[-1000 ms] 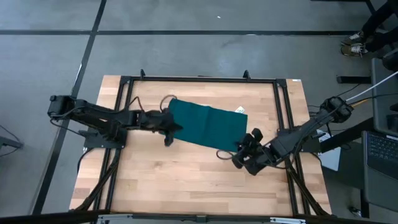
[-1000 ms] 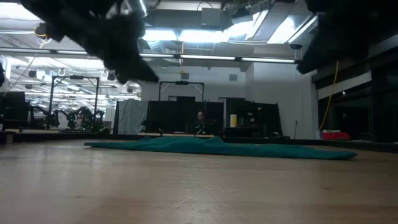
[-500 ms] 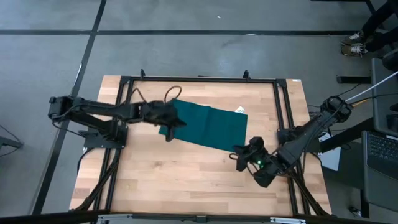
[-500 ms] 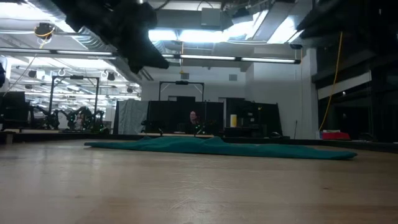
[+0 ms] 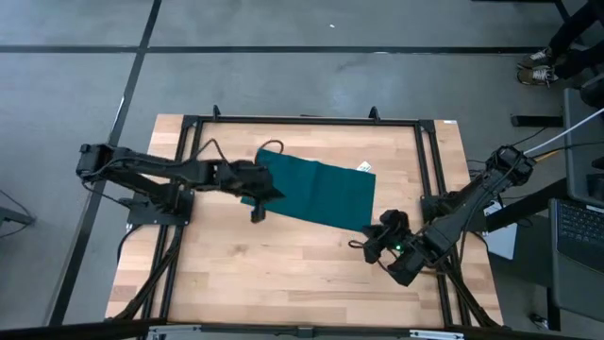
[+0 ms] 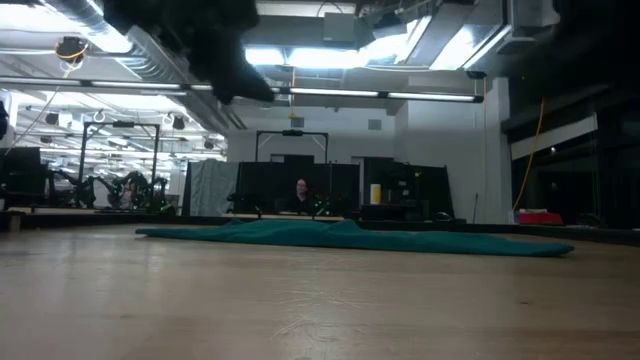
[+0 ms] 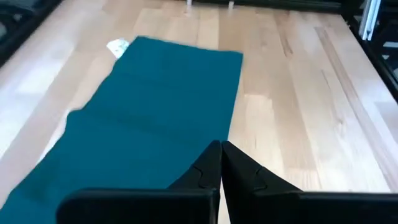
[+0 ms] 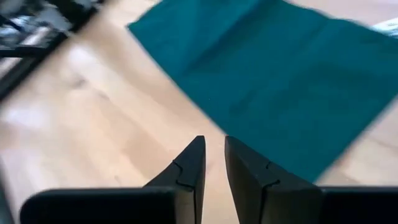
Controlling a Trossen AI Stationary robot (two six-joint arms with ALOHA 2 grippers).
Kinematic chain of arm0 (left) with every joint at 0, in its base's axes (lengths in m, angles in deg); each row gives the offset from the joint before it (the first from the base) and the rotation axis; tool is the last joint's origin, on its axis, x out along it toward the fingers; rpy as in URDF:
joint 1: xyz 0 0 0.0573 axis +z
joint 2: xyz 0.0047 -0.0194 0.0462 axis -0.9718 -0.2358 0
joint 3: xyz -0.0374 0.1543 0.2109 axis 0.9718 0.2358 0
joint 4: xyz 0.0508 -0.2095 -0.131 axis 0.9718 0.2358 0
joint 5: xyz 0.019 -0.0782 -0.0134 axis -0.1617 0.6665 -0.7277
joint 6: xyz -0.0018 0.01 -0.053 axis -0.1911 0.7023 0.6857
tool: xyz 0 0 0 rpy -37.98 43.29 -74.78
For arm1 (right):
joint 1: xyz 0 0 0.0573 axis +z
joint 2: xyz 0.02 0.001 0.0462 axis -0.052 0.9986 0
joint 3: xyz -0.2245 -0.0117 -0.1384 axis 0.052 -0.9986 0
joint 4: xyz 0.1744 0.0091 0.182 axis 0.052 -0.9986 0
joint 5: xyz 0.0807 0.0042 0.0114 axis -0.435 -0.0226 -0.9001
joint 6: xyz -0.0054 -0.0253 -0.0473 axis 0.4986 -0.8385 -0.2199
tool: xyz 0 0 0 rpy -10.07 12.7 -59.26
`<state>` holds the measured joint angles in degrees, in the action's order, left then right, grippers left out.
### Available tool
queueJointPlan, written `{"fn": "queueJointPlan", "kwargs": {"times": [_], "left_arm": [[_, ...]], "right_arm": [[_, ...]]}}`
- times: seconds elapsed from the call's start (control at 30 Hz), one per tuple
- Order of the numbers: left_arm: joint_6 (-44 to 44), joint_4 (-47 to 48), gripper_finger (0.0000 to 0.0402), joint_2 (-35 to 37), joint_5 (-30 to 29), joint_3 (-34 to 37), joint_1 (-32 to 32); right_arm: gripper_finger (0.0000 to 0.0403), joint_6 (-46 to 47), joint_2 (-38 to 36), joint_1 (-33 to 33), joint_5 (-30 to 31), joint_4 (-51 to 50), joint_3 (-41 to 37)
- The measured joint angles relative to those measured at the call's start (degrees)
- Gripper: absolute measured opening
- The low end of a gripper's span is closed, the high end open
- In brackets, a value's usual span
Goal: Fold microfiber towels
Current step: Fold the blue napkin
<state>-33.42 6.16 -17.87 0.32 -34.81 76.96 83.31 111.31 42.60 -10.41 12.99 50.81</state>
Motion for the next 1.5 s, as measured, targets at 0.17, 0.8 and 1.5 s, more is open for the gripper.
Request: {"fn": "queueJointPlan", "kwargs": {"times": [0.17, 0.8, 1.5], "left_arm": [[-0.5, 0.0, 0.0003, -10.8, -1.1, -5.8, -3.3], [4.6, -3.4, 0.0003, -43.4, 1.0, -36.2, -0.5], [17.4, 10.8, 0.0002, -65.3, -0.1, -62.1, -0.4]], "right_arm": [[0.0073, 5.7, 0.0, 3.1, -2.0, -9.5, 0.0], [0.0043, 3.1, 0.0, 11.6, -6.2, -9.8, 0.0], [0.0024, 10.8, -0.2, 21.3, 13.3, -6.4, 1.8]]}}
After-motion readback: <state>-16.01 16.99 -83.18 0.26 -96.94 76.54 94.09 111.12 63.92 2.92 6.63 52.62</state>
